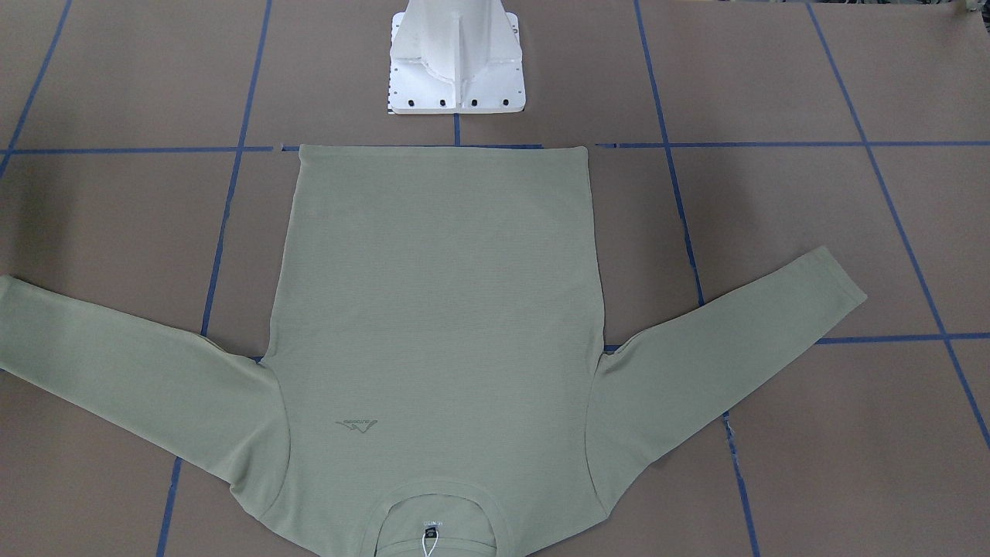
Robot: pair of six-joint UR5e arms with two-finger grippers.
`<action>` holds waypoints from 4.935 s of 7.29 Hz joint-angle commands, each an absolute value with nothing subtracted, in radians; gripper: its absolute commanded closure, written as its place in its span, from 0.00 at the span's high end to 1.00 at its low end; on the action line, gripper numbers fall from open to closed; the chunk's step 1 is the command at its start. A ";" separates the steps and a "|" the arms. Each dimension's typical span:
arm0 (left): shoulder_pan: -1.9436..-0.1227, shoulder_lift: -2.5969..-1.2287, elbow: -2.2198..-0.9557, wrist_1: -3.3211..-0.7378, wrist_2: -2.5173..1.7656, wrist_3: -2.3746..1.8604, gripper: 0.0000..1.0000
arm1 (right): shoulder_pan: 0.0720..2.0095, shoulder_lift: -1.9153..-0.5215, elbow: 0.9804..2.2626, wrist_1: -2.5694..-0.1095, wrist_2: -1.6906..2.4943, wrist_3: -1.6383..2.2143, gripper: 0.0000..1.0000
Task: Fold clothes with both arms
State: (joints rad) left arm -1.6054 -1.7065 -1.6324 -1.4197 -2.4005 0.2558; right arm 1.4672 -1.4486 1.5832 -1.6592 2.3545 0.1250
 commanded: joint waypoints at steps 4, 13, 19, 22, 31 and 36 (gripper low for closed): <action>-1.611 -1.687 -1.678 -1.405 -2.413 0.252 1.00 | 1.460 -1.459 1.578 -1.651 2.349 0.129 1.00; -1.605 -1.692 -1.540 -1.641 -2.566 0.216 1.00 | 1.273 -1.442 1.221 -1.109 2.352 0.351 0.99; -1.603 -1.692 -1.540 -1.660 -2.568 0.216 1.00 | 1.256 -1.411 1.143 -1.108 2.322 0.423 0.60; -1.603 -1.694 -1.540 -1.658 -2.566 0.215 1.00 | 1.256 -1.413 1.143 -1.109 2.322 0.425 0.00; -1.603 -1.707 -1.529 -1.661 -2.576 0.218 1.00 | 1.264 -1.424 1.241 -1.117 2.327 0.446 0.02; -1.603 -1.704 -1.532 -1.661 -2.576 0.218 1.00 | 1.264 -1.374 1.134 -1.112 2.293 0.509 0.44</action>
State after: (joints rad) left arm -1.6030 -1.7046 -1.5300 -1.6613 -2.5755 0.2179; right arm 1.2650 -1.3761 1.1438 -1.1127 2.2953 0.5073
